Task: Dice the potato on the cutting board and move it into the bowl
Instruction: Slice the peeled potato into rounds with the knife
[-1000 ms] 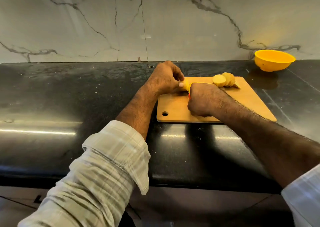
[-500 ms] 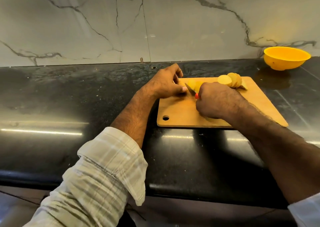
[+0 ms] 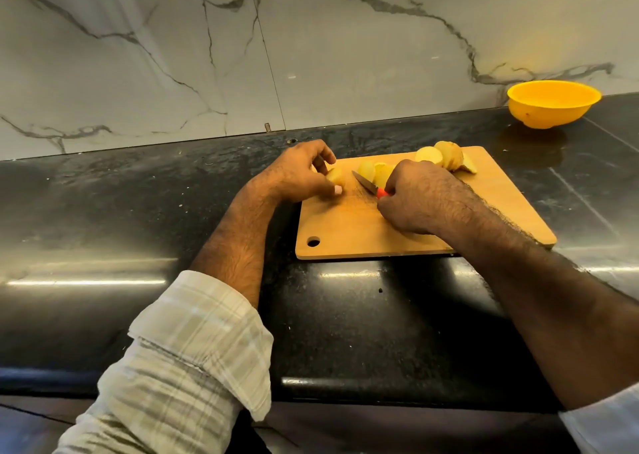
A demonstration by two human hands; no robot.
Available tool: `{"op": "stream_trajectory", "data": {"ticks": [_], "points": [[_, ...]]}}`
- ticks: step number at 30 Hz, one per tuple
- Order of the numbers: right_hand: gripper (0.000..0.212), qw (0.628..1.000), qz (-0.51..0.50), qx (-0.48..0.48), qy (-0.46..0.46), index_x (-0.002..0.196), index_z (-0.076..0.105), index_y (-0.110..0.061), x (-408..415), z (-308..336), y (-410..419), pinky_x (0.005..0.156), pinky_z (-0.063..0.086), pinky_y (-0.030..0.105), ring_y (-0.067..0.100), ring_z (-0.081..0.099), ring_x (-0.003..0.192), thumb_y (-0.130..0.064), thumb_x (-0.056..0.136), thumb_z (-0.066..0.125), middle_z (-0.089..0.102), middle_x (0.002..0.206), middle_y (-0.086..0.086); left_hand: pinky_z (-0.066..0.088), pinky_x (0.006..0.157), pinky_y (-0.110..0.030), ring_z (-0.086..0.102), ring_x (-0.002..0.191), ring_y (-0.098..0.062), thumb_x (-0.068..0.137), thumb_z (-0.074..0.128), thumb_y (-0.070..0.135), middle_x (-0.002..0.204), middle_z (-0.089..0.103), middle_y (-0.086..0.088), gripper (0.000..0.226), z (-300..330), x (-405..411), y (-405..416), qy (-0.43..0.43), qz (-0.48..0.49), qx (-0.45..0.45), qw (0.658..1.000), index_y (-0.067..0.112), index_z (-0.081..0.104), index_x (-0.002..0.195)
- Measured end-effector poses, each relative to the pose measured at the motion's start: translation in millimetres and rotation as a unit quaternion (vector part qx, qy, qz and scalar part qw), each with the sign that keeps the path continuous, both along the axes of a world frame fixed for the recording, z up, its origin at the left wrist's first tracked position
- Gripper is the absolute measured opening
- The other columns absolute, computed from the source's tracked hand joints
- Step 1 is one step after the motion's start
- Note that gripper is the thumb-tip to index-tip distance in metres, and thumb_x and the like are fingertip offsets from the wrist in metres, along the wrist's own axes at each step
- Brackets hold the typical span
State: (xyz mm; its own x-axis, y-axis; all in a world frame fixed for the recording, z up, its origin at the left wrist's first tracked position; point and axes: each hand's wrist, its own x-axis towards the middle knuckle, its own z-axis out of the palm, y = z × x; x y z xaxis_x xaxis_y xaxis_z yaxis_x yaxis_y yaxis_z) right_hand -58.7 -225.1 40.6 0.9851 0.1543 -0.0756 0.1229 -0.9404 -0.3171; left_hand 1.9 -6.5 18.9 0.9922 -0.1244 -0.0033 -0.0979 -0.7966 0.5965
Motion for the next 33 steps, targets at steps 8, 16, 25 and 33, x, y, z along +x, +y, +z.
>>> {"op": "stream_trajectory", "data": {"ticks": [8, 16, 25, 33], "points": [[0.023, 0.999, -0.017, -0.017, -0.029, 0.107, 0.064, -0.016, 4.9, -2.3, 1.0, 0.075, 0.06, 0.038, 0.016, 0.056, 0.074, -0.038, 0.098, 0.064, 0.057, 0.083, 0.001, 0.059, 0.091, -0.041, 0.065, 0.099, -0.013, 0.079, 0.092, 0.026, 0.113, 0.065, 0.004, 0.044, -11.9, 3.9, -13.4, -0.034, 0.006, -0.058, 0.998, 0.029, 0.067, 0.116], [0.017, 0.995, 0.017, -0.066, -0.071, 0.098, 0.044, -0.015, -4.4, -3.9, 1.1, 0.076, 0.038, 0.036, 0.022, 0.045, 0.085, -0.027, 0.102, 0.056, 0.035, 0.076, 0.0, 0.055, 0.088, -0.031, 0.064, 0.103, -0.008, 0.086, 0.085, 0.041, 0.119, 0.067, 0.007, 0.041, -7.9, 4.5, -3.2, -0.031, -0.014, -0.04, 0.999, 0.025, 0.07, 0.121], [0.027, 0.998, 0.025, -0.051, -0.028, 0.119, 0.058, -0.018, -3.0, -3.6, 4.1, 0.081, 0.058, 0.038, 0.022, 0.057, 0.092, -0.034, 0.098, 0.064, 0.048, 0.086, 0.0, 0.053, 0.071, -0.025, 0.067, 0.094, -0.005, 0.085, 0.078, 0.059, 0.101, 0.074, 0.007, 0.037, -13.3, 4.3, -15.1, -0.094, 0.032, -0.036, 0.994, 0.027, 0.079, 0.103], [0.03, 0.999, -0.011, -0.036, -0.035, 0.124, 0.059, -0.013, -1.1, -4.0, -0.9, 0.08, 0.057, 0.037, 0.022, 0.059, 0.093, -0.031, 0.1, 0.062, 0.054, 0.094, 0.003, 0.057, 0.084, -0.023, 0.071, 0.097, -0.003, 0.083, 0.089, 0.033, 0.106, 0.076, 0.009, 0.033, -6.2, 1.9, -6.2, -0.071, -0.022, -0.068, 0.995, 0.021, 0.079, 0.113]]}}
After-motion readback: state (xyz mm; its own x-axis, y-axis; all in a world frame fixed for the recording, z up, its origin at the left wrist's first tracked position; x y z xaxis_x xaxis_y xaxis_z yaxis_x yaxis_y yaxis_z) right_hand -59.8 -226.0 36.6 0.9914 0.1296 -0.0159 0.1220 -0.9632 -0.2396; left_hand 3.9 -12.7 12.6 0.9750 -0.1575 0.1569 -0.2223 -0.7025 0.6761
